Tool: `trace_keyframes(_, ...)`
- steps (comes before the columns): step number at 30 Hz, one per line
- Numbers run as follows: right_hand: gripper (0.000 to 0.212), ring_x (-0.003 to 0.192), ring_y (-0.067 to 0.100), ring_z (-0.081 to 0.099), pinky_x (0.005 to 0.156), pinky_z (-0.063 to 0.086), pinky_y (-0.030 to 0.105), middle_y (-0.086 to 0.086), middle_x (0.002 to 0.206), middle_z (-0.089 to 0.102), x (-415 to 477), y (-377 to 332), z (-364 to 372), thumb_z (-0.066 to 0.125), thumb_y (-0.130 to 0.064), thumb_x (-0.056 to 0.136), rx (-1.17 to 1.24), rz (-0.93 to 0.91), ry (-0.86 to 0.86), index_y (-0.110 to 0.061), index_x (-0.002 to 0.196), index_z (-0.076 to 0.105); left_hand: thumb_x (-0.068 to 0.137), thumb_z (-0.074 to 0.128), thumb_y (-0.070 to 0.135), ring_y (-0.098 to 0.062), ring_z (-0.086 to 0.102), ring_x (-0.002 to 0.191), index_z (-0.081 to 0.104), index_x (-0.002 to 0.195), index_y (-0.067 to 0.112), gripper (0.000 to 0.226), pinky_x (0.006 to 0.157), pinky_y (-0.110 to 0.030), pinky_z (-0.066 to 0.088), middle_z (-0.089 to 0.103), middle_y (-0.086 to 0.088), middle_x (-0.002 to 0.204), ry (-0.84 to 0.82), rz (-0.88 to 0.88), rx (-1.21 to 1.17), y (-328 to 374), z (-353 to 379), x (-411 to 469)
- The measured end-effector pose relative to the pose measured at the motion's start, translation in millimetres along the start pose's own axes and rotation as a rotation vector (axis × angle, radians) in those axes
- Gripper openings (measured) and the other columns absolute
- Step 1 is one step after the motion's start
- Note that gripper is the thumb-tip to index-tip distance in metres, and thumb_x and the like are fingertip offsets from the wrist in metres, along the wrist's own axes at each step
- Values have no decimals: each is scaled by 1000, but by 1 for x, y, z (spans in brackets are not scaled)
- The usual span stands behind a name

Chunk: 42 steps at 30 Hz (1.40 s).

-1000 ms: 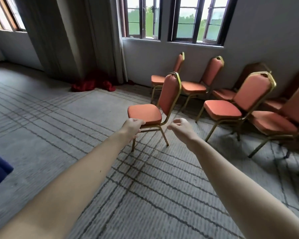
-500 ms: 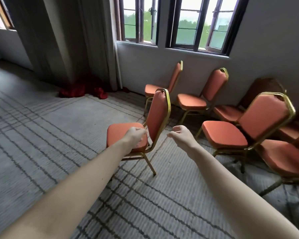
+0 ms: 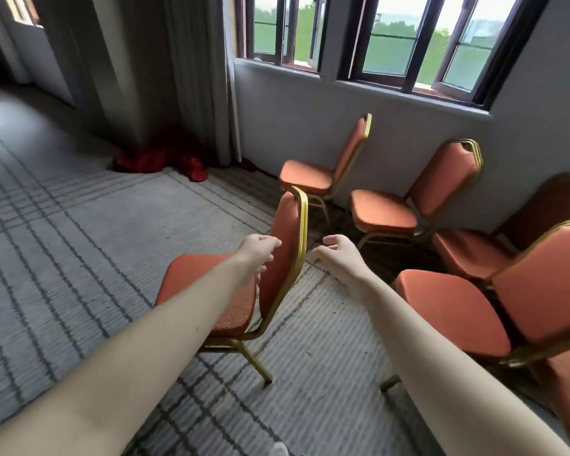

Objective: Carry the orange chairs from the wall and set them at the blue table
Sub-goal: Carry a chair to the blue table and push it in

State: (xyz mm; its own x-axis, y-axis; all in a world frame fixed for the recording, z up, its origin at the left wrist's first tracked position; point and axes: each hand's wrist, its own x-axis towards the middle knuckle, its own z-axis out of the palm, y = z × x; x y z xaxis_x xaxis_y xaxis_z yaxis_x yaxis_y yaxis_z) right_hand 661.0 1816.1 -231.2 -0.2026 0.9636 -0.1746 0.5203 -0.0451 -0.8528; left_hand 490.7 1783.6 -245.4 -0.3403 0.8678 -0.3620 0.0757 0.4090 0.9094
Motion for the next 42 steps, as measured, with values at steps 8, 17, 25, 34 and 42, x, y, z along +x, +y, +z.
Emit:
trace_keyframes(8, 52, 99, 16, 57, 82, 44, 28, 7, 120, 60, 192, -10, -47, 64, -24, 86, -65, -44, -143, -9, 133, 49, 95, 54, 26, -17, 55, 98, 57, 100, 18, 10, 92, -35, 45, 56, -2, 100, 96, -70, -90, 76, 54, 151)
trace_keyframes(17, 32, 88, 19, 69, 83, 56, 40, -1, 94, 72, 428, 12, -15, 60, -30, 68, -274, -326, -496, -22, 99, 65, 92, 55, 23, -13, 50, 70, 54, 83, 22, 9, 65, -24, 39, 52, 1, 78, 401, -209, -230, 99, 99, 284)
trace_keyframes(25, 41, 114, 24, 55, 92, 48, 36, 1, 118, 58, 484, -6, -4, 57, -25, 71, -815, -734, -873, -29, 112, 63, 92, 55, 21, 0, 51, 36, 58, 65, 19, 27, 39, -12, 38, 57, 11, 42, 530, -367, -232, 105, 133, 324)
trace_keyframes(34, 41, 124, 22, 42, 102, 35, 38, -5, 125, 52, 531, -3, 27, 66, -40, 80, -1021, -1165, -1014, -35, 120, 59, 80, 59, 35, -19, 54, 67, 61, 76, 16, 20, 63, -28, 41, 59, -1, 70, 294, -594, 11, 109, 133, 349)
trace_keyframes(42, 35, 116, 24, 45, 90, 41, 35, 0, 116, 51, 558, -7, 49, 64, -41, 80, -981, -1458, -1148, -27, 112, 64, 74, 67, 28, -22, 52, 61, 51, 68, 21, 18, 53, -28, 38, 55, -3, 70, 462, -608, 262, 93, 150, 362)
